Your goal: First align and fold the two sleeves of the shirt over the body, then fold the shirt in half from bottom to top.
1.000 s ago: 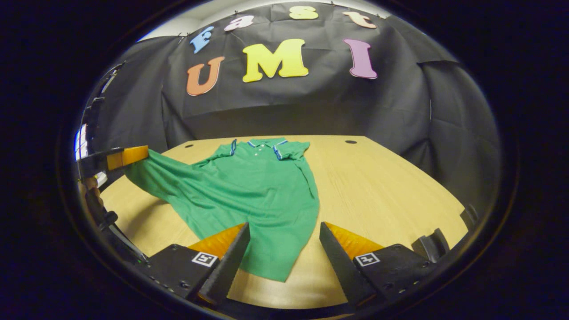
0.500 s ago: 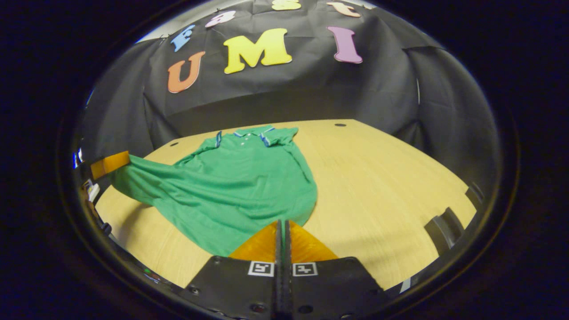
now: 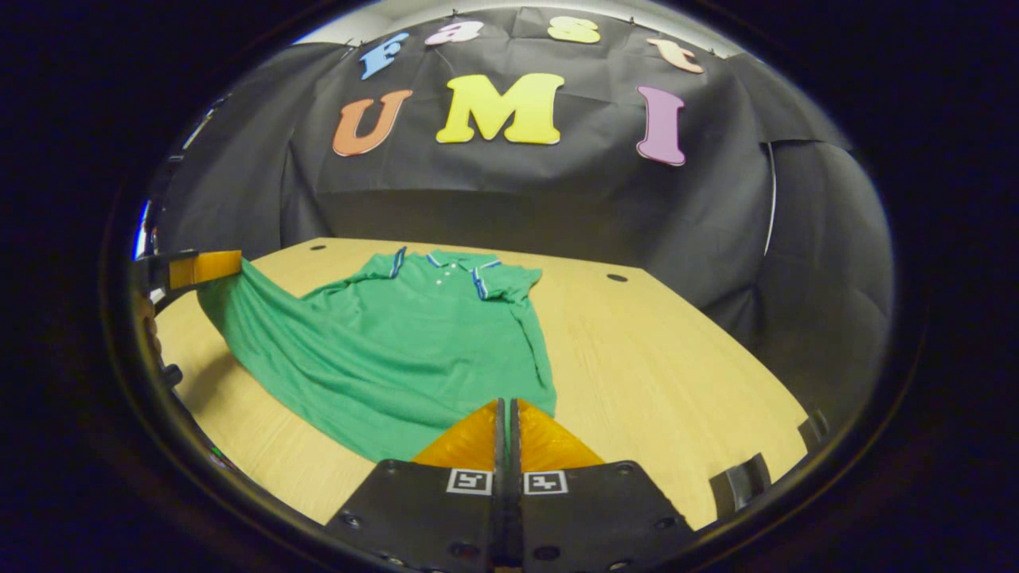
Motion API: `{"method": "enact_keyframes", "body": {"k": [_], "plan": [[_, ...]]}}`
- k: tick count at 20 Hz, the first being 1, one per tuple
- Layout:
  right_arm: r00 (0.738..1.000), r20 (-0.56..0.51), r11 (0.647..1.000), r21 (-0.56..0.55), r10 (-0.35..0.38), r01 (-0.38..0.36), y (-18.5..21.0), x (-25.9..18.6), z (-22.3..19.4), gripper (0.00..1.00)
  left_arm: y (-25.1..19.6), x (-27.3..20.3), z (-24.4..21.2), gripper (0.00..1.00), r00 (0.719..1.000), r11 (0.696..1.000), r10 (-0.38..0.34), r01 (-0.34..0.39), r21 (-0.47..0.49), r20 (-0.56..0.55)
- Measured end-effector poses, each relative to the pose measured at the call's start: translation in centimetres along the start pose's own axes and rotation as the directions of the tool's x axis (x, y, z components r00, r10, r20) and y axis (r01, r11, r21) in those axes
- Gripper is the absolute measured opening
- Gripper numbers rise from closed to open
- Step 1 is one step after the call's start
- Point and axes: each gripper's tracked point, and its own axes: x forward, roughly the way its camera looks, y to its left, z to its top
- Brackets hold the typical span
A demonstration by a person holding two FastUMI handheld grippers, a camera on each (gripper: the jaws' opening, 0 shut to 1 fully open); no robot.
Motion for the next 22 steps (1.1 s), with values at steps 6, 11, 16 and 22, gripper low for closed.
{"method": "enact_keyframes", "body": {"k": [6,11,16,22], "plan": [[0.997,0.071,1.0,0.002,0.008,-0.008,-1.2,1.9,5.2,0.0,-0.6,1.8,2.4,0.06,1.0,1.0,-0.007,0.007,-0.009,0.026],[0.989,0.147,1.0,0.001,0.01,-0.01,-1.4,4.9,11.0,0.0,-0.6,5.1,5.9,0.06,0.999,1.0,-0.001,0.002,-0.021,0.054],[0.981,0.195,1.0,0.011,0.0,-0.002,-1.8,9.7,18.0,0.0,-0.6,10.9,10.4,0.06,0.995,1.0,0.008,-0.01,0.015,0.096],[0.975,0.222,0.999,0.048,-0.028,0.018,-2.0,17.3,25.7,0.0,-1.0,19.3,14.7,0.06,0.994,1.0,0.002,-0.003,0.006,0.11]]}}
